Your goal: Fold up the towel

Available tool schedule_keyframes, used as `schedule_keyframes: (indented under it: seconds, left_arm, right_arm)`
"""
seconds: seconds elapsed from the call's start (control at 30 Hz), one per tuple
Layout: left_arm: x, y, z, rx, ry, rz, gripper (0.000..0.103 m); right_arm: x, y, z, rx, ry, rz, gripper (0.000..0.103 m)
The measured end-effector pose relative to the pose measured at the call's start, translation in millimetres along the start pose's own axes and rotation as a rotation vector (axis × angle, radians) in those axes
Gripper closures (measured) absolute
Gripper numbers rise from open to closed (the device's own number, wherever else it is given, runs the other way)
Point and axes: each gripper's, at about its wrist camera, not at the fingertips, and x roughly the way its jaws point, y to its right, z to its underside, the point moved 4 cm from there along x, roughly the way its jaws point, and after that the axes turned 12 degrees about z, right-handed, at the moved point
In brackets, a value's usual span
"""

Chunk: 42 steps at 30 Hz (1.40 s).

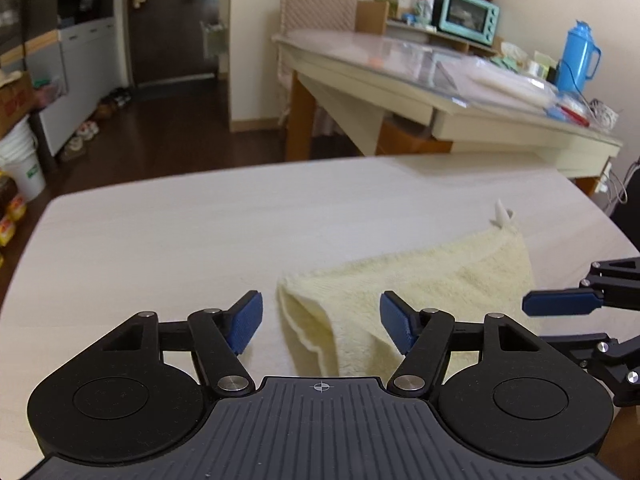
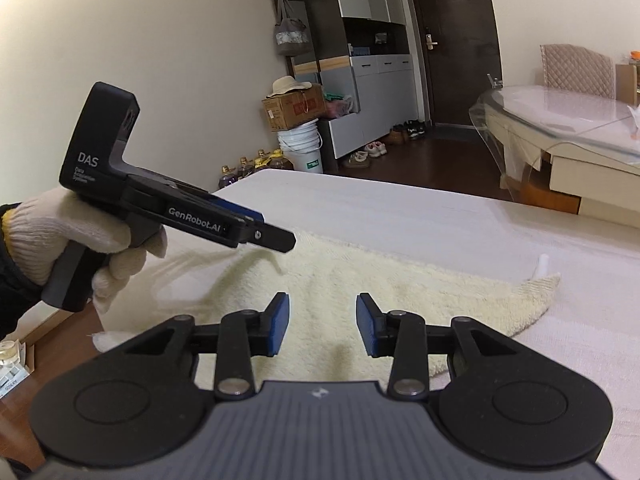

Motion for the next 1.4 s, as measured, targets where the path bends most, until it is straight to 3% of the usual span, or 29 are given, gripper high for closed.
schedule_keyframes:
  seconds: [0.03,0.1,0.13,0.37,0.6,0.73,0.87,0.97,1.07,1.17,1.23,1.27,1.3,1.4]
  left_arm:
    - [2,-1,0,-0.005,-0.007,0.007,0.052]
    - [5,-1,1,-0.008,-0.007,0.021,0.087]
    - [4,0,0,-0.001,-0.001,0.026,0.093]
    - [-14,28,-5,0.095,0.027,0.108,0.095]
    - [-33,96,-1,0.293,0.015,0.390,0.095]
    - [-31,125,13,0.390,-0.039,0.437,0.095]
    - [-34,120,20,0.394,-0.039,0.390,0.093]
    - [-32,101,17,0.374,-0.037,0.295,0.088]
    - [-25,97,25,0.446,-0.082,0.231,0.068]
    - [-13,106,37,0.560,-0.117,0.155,0.066]
    - [-4,111,46,0.633,-0.127,0.108,0.067]
    - [0,113,48,0.659,-0.131,0.094,0.077]
    - [2,114,50,0.670,-0.140,0.089,0.095]
    - [-1,112,45,0.644,-0.115,0.121,0.097]
  right_arm:
    - [1,0,-1,0.005,-0.002,-0.003,0.062]
    - [3,1,-2,0.015,0.001,-0.002,0.062]
    - [4,3,-2,0.021,-0.001,-0.004,0.061]
    - [4,5,1,-0.032,0.009,0.013,0.057]
    - [-8,-11,15,-0.378,0.062,0.126,0.046]
    - [-18,-24,30,-0.505,0.100,0.149,0.045]
    - [-19,-41,43,-0.643,0.120,0.179,0.043]
    - [-15,-47,44,-0.673,0.125,0.181,0.043]
    - [-9,-50,39,-0.691,0.130,0.179,0.043]
    - [-10,-44,42,-0.691,0.121,0.179,0.042]
    - [-9,-42,42,-0.668,0.117,0.177,0.042]
    - [-9,-40,42,-0.658,0.115,0.175,0.042]
    - [-12,-37,43,-0.655,0.116,0.174,0.042]
    - [-13,-39,45,-0.677,0.123,0.171,0.042]
